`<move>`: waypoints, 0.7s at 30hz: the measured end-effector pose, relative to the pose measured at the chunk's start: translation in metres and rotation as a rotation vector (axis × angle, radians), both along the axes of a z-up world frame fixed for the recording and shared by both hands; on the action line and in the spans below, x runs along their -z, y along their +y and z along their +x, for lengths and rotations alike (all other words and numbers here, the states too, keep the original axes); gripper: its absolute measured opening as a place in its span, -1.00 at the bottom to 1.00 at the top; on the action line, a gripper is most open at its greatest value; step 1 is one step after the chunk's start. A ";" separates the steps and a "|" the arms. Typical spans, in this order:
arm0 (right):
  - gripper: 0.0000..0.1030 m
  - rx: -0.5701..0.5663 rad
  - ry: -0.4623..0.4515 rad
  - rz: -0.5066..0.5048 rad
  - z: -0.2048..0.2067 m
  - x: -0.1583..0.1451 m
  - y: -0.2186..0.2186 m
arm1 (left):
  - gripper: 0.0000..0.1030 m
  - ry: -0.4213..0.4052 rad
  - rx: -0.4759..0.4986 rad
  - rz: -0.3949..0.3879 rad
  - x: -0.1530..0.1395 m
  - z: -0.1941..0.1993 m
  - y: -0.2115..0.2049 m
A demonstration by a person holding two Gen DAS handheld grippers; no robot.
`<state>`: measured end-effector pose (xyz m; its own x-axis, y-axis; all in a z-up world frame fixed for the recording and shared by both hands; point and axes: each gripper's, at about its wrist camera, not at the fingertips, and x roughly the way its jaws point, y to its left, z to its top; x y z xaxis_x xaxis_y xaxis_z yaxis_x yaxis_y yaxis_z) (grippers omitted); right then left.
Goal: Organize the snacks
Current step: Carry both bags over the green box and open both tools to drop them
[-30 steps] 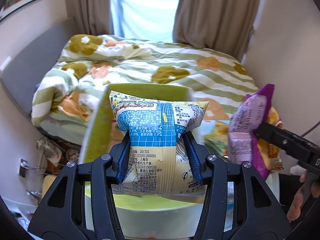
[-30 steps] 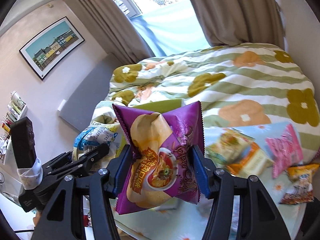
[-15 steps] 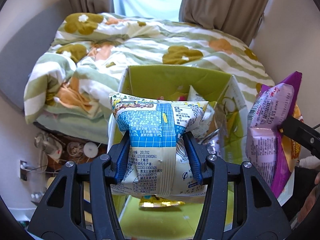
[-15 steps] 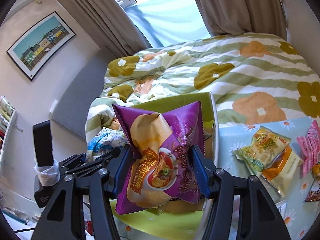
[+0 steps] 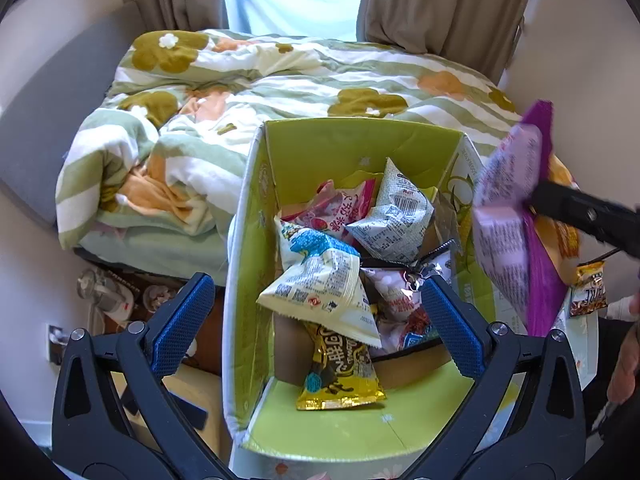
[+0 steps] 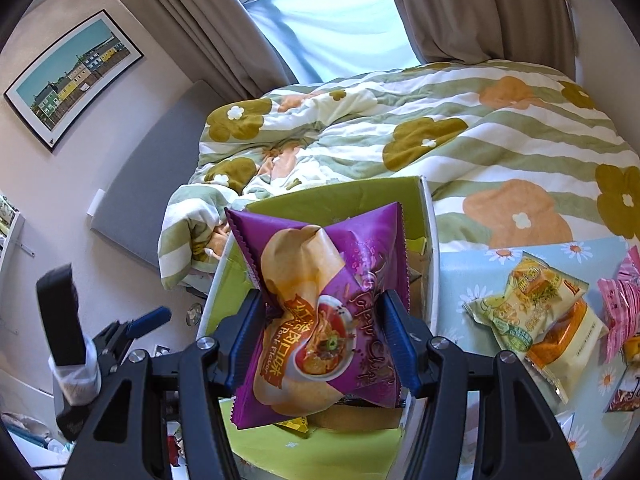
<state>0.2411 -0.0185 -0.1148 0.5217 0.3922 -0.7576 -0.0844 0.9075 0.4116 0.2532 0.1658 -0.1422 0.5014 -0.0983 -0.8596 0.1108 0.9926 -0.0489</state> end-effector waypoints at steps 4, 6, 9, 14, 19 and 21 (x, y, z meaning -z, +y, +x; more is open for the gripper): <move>0.07 -0.027 0.000 -0.006 0.011 -0.004 0.006 | 0.99 -0.001 -0.015 -0.014 -0.002 -0.002 0.004; 0.07 -0.045 0.004 -0.014 0.019 -0.004 0.012 | 0.99 -0.004 -0.025 -0.010 -0.002 -0.001 0.007; 0.08 -0.073 0.012 -0.027 0.034 0.000 0.023 | 0.99 -0.005 -0.035 -0.013 -0.002 0.000 0.010; 0.18 -0.076 0.030 -0.047 0.053 0.012 0.038 | 0.99 0.014 -0.049 -0.011 0.008 0.006 0.014; 0.99 -0.057 0.008 -0.052 0.051 0.016 0.039 | 0.99 0.020 -0.051 -0.007 0.010 0.005 0.016; 0.99 -0.056 -0.013 -0.052 0.043 0.014 0.036 | 0.99 0.017 -0.051 -0.007 0.010 0.003 0.017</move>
<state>0.2840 0.0173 -0.1288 0.5098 0.3813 -0.7711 -0.1403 0.9212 0.3628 0.2559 0.1825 -0.1520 0.4911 -0.0789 -0.8675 0.0596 0.9966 -0.0569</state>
